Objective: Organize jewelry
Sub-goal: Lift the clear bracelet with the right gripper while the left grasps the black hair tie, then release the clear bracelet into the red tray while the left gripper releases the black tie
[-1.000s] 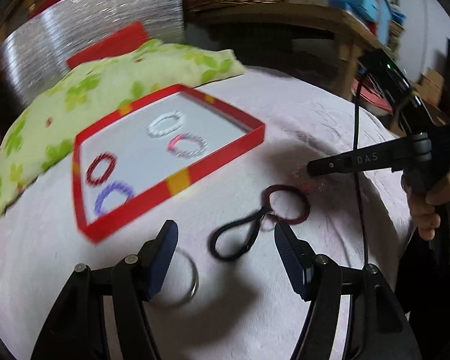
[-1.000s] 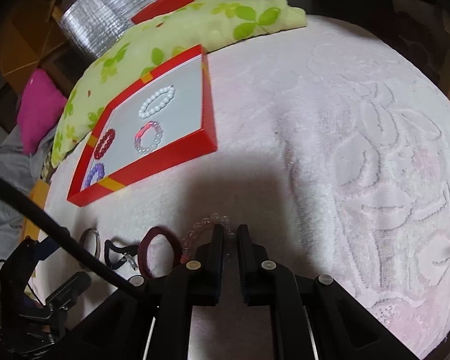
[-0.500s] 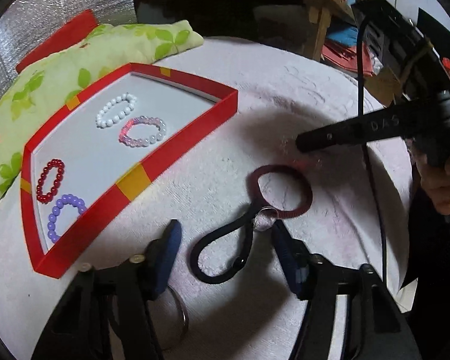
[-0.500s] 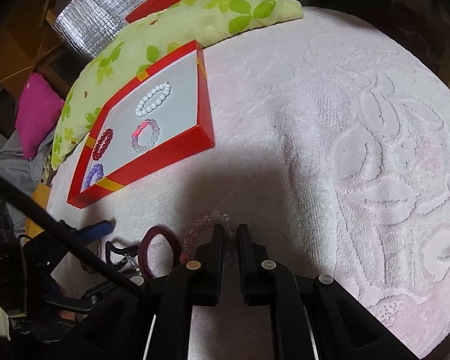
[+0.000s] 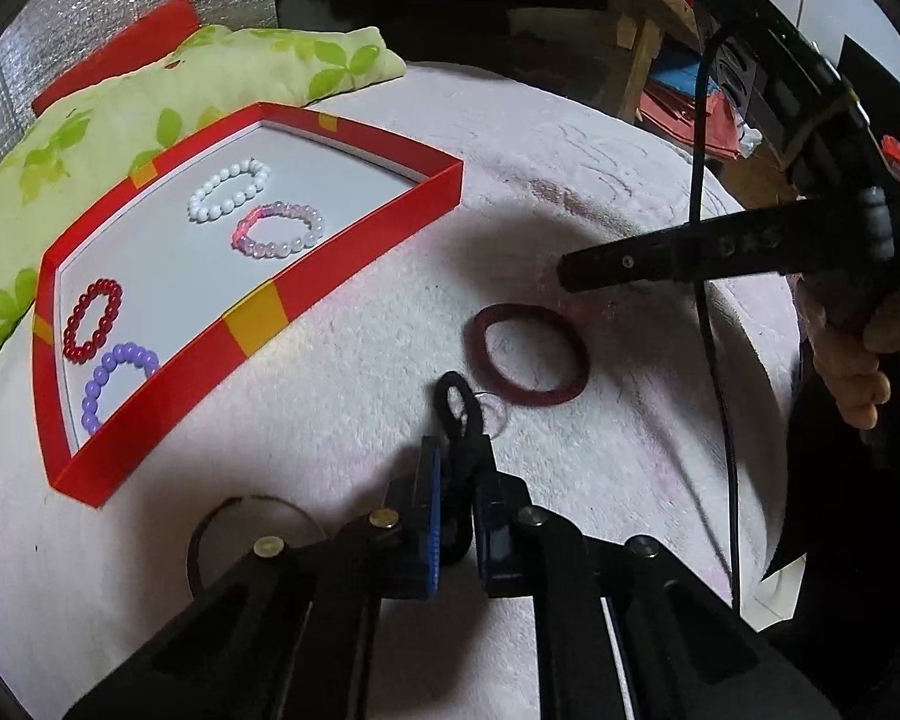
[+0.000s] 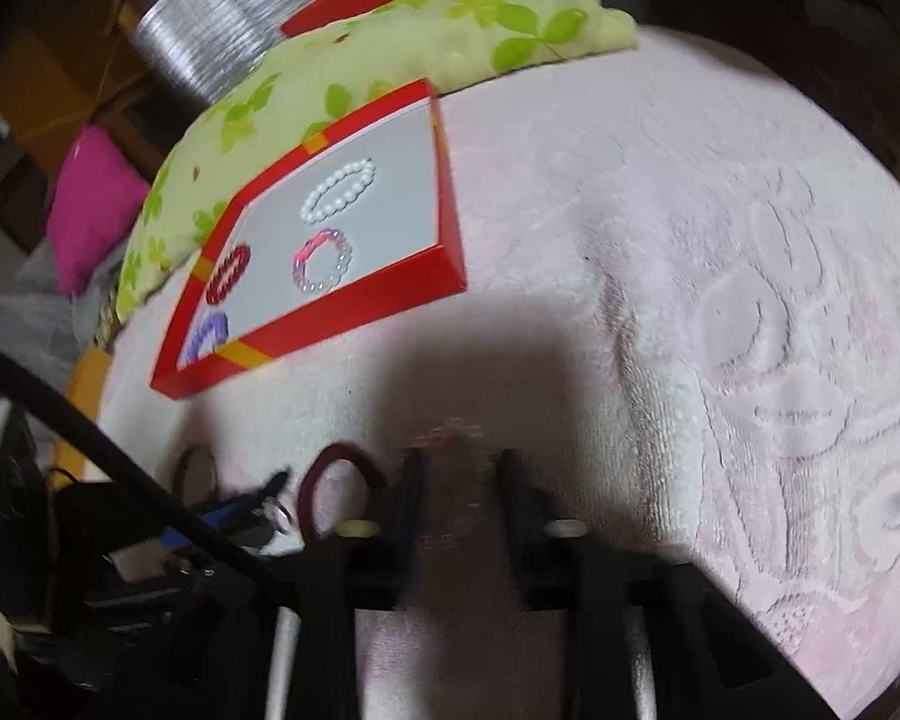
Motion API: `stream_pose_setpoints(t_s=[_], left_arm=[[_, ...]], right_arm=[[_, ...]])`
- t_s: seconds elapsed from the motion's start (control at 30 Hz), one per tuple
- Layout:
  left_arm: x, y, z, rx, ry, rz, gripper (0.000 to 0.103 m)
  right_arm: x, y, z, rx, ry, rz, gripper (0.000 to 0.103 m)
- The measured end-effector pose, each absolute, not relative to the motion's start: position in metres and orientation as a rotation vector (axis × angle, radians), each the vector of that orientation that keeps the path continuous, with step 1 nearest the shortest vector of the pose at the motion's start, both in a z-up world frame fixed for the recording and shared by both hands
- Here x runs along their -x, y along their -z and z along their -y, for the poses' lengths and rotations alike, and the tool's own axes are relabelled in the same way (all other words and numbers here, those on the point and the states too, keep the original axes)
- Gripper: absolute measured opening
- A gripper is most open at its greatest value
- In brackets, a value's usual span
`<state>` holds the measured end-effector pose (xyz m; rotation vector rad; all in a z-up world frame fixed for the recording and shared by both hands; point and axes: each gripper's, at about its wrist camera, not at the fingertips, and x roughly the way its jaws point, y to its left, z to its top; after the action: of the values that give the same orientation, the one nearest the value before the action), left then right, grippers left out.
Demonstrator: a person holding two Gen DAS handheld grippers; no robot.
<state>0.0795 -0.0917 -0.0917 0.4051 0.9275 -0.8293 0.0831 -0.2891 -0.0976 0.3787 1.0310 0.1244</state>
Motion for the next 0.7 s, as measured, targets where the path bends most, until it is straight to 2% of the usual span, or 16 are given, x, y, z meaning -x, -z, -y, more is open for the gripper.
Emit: stream_pose_setpoints(t_s=[0.4, 0.7], left_arm=[[-0.075, 0.044, 0.057, -0.248, 0.781, -0.800, 0.008], [-0.093, 0.021, 0.026, -0.114, 0.665, -0.720, 0.008]], right_arm=[[-0.075, 0.078, 0.297, -0.430, -0.157, -0.920, 0.009], [-0.069, 0.046, 0.290, -0.465, -0.194, -0.759, 0.009]])
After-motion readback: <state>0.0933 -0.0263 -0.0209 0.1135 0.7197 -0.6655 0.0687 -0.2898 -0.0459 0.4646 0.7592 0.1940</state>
